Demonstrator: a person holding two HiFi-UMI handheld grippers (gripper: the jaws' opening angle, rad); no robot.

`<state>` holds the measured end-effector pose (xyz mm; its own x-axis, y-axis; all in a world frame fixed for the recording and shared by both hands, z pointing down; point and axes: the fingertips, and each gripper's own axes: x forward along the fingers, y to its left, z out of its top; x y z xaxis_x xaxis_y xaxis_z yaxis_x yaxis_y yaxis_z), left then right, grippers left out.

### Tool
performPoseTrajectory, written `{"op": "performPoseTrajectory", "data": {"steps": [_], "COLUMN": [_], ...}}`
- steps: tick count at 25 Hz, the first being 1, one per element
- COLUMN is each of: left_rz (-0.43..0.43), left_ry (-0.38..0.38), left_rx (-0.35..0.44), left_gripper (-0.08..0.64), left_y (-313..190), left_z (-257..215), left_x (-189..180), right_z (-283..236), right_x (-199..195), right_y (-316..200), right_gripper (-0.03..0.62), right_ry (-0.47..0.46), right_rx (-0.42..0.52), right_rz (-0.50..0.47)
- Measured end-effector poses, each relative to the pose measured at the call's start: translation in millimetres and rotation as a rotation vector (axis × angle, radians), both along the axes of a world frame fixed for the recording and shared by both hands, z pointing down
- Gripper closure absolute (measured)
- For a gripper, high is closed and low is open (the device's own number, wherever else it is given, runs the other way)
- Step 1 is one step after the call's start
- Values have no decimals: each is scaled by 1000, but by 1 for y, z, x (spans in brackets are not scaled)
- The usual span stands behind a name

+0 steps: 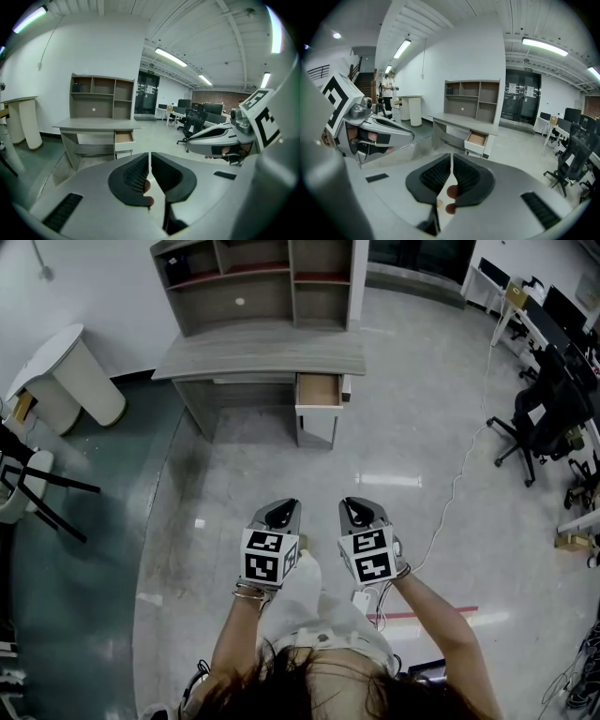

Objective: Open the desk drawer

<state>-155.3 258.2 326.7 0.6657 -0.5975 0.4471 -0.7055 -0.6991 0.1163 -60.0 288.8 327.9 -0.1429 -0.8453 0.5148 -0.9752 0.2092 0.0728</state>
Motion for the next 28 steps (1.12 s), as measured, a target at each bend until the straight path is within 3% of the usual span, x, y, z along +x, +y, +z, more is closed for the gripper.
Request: {"op": "performPoseTrajectory", "data": {"steps": [14, 28], "left_rz": [9, 53], "left_ry": [31, 14], "left_rx": [83, 89], "left_gripper": [534, 534], "left_y": [30, 39], "left_z": [-32, -28], "left_x": [-20, -13], "right_z": [-13, -19], "right_x": [-20, -23], "right_y": [36, 41], "right_gripper": [558, 561], "right_ry": [48, 49], "right_rx": [15, 29], "right_rz": [-36, -15]}}
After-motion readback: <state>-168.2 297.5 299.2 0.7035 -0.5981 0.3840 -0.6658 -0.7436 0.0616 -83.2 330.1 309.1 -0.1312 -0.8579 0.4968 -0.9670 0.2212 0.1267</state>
